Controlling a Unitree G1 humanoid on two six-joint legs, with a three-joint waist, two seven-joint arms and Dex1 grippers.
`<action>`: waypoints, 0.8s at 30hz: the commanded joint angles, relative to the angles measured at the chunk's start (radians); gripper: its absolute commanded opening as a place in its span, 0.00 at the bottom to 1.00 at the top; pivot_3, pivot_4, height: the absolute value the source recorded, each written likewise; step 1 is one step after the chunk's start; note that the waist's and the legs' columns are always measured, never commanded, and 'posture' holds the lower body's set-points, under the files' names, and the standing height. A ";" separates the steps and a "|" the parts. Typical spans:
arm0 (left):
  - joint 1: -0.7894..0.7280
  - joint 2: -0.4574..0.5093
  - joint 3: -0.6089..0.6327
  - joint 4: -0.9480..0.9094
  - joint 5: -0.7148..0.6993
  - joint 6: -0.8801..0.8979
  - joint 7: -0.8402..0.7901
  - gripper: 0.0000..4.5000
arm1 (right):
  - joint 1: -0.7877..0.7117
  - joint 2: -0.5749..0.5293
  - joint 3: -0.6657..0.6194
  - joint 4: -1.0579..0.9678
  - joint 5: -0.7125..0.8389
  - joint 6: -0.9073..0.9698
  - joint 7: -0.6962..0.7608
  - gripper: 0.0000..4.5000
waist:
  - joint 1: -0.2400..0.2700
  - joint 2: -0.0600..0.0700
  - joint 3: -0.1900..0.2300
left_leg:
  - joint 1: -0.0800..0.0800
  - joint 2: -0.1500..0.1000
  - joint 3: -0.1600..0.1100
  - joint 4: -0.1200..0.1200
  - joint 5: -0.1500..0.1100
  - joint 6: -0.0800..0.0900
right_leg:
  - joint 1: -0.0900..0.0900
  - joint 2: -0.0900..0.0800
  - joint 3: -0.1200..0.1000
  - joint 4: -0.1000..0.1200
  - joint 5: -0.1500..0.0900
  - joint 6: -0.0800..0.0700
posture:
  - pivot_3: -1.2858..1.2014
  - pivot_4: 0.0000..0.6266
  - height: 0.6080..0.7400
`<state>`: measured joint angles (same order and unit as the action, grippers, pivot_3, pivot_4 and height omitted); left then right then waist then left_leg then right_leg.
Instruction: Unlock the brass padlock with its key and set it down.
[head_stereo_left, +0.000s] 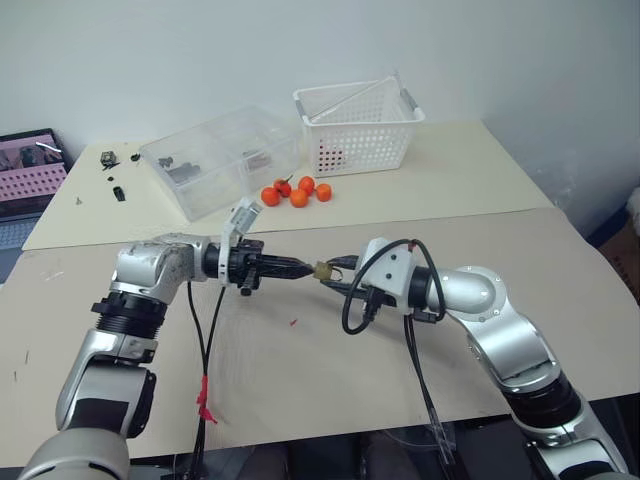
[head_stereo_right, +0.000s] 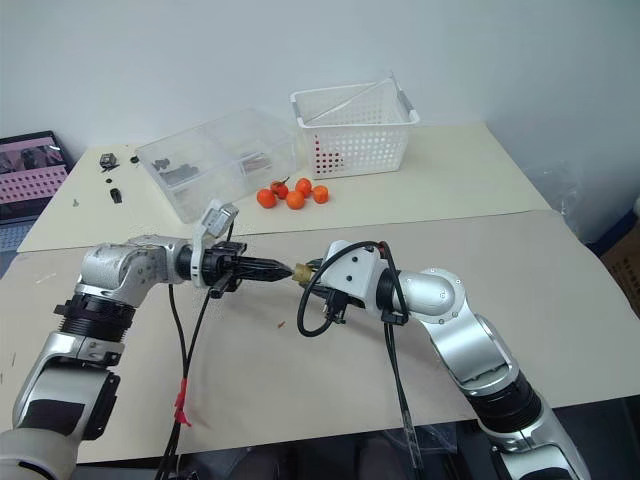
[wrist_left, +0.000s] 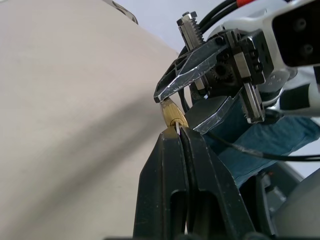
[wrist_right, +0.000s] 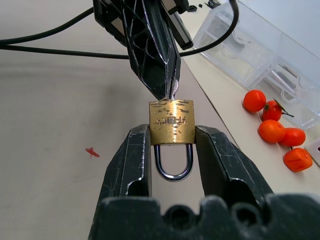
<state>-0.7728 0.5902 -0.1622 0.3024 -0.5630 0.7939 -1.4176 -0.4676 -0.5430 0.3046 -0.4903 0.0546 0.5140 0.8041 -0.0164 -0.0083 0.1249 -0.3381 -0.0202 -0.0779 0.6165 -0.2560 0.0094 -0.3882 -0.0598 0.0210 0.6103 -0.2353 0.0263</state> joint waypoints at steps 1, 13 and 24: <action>-0.001 -0.012 -0.039 0.026 0.087 -0.124 -0.005 0.01 | -0.030 0.001 -0.037 -0.044 0.013 -0.004 -0.014 0.20 | 0.001 0.000 0.000 | 0.000 0.000 0.000 0.000 0.000 0.000 | 0.000 0.000 0.000 0.000 0.000 0.000 | 0.52 0.24 1.00; -0.004 -0.031 -0.046 0.047 0.135 -0.202 -0.015 0.01 | -0.027 -0.009 -0.040 -0.061 0.022 0.012 -0.015 0.20 | -0.001 0.000 0.000 | 0.000 0.000 0.000 0.000 0.000 0.000 | 0.000 0.000 0.000 0.000 0.000 0.000 | 0.52 0.24 1.00; 0.002 -0.027 -0.084 0.083 0.132 0.026 -0.003 0.35 | -0.029 -0.010 -0.037 -0.058 0.020 0.016 -0.016 0.20 | -0.012 0.001 -0.001 | 0.000 0.000 0.000 0.002 -0.001 0.002 | 0.000 0.001 0.000 0.000 0.000 0.000 | 0.52 0.24 1.00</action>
<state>-0.7636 0.5550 -0.2535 0.4053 -0.4241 0.7898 -1.4107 -0.4745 -0.5561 0.2991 -0.5125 0.0628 0.5529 0.7958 -0.0286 -0.0071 0.1242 -0.3386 -0.0196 -0.0780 0.6181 -0.2569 0.0111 -0.3881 -0.0586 0.0204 0.6108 -0.2354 0.0266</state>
